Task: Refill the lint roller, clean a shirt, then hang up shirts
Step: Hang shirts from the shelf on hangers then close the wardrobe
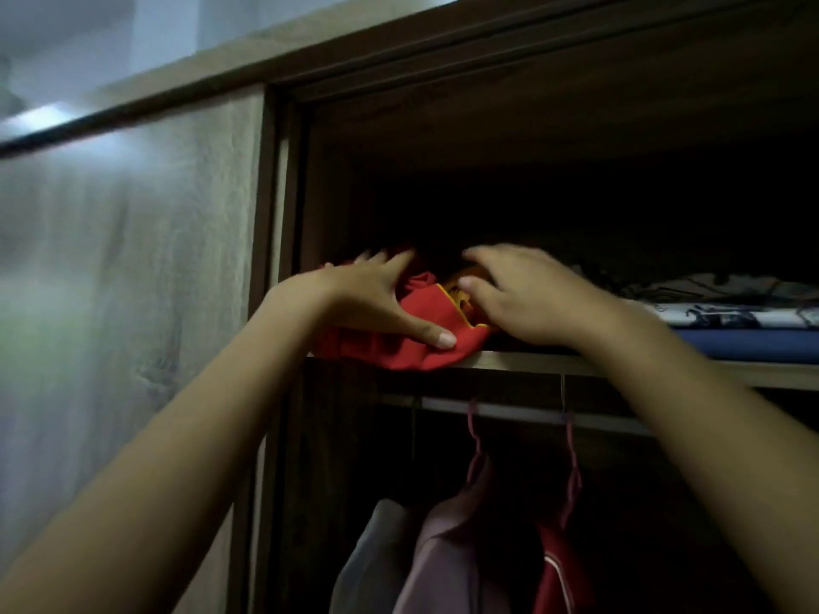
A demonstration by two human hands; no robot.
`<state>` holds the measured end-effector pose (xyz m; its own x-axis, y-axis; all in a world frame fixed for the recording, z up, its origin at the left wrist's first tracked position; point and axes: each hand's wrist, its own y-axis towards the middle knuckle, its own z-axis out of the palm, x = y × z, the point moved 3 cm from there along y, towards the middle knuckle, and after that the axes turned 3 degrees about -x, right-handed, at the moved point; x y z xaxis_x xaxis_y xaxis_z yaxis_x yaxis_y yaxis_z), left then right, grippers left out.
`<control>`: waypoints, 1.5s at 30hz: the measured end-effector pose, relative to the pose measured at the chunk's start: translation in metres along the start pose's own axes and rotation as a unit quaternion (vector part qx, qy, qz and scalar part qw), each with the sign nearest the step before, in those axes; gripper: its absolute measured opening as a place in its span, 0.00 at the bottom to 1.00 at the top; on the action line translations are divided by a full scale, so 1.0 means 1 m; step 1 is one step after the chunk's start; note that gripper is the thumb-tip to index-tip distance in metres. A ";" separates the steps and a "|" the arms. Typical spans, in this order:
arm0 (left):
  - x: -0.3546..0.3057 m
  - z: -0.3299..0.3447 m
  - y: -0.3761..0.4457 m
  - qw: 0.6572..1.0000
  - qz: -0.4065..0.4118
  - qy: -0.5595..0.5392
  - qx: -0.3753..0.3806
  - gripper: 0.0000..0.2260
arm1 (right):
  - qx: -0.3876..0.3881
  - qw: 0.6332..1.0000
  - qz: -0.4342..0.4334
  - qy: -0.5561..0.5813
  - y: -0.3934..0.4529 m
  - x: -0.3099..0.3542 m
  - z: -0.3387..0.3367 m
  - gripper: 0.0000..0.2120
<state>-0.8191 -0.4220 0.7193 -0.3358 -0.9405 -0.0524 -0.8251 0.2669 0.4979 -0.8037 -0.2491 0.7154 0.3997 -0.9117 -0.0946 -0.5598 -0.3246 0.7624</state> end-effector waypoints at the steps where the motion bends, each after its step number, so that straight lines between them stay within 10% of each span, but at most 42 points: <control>1: 0.003 0.001 0.002 1.000 0.002 0.002 -0.007 0.61 | 0.012 1.000 0.005 0.004 0.003 0.000 0.012 0.22; 10: 0.016 0.017 0.016 0.984 -0.014 -0.177 0.000 0.35 | 0.096 0.993 0.063 0.030 -0.004 -0.011 0.026 0.26; 21: 0.014 0.011 -0.020 0.903 0.062 -0.194 -0.378 0.25 | 0.112 0.987 0.119 -0.008 -0.009 -0.006 0.021 0.27; 29: 0.003 -0.055 -0.097 0.826 0.097 -0.342 -0.437 0.26 | 0.083 0.967 0.183 0.156 -0.018 0.011 0.019 0.16; 31: 0.002 -0.061 -0.120 0.814 0.095 -0.394 -0.417 0.24 | -0.048 0.921 0.111 0.370 -0.032 0.021 0.003 0.13; 33: -0.001 -0.057 -0.138 0.804 0.077 -0.447 -0.385 0.23 | -0.372 0.880 0.126 0.266 -0.061 0.027 -0.030 0.09; 35: -0.008 -0.041 -0.149 0.800 0.042 -0.499 -0.330 0.27 | -0.497 0.826 0.077 0.256 -0.110 0.043 -0.041 0.05; 45: -0.104 0.081 -0.213 0.758 -0.019 -0.645 -0.098 0.10 | -0.120 0.856 0.129 0.486 -0.276 0.099 -0.025 0.27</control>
<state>-0.6454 -0.3644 0.5492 -0.5824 0.0749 -0.8094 -0.8044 0.0899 0.5872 -0.5917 -0.2439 0.5114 0.7659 -0.2676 0.5847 -0.6014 0.0236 0.7986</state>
